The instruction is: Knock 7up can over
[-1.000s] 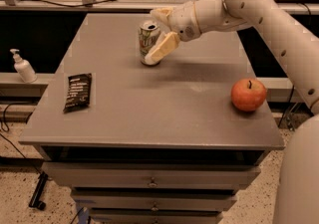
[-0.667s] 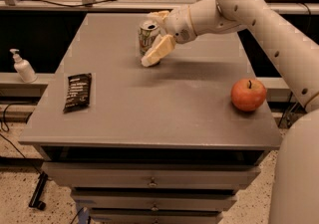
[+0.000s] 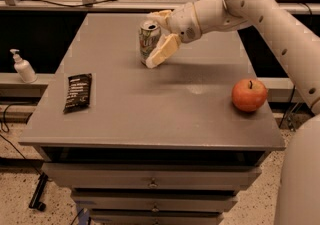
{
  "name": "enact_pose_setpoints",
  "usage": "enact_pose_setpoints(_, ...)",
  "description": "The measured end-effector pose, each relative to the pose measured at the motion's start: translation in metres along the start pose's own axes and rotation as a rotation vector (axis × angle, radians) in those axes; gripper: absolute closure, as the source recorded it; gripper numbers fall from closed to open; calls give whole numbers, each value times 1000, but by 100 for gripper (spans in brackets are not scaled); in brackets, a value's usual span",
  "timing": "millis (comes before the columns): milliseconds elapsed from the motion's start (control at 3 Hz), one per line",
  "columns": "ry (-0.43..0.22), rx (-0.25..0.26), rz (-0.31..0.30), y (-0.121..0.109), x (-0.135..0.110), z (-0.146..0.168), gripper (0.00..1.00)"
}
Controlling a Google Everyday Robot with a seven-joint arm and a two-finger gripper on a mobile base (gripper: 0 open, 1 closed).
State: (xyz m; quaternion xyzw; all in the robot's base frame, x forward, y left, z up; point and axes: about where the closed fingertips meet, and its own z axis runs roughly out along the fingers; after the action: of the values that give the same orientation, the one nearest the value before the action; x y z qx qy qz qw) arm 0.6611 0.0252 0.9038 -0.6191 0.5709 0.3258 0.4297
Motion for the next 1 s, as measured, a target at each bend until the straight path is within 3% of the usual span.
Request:
enact_pose_setpoints(667,-16,-245,-42,61,-20,-24,0)
enact_pose_setpoints(1000,-19,-295,-32,85,-24,-37,0)
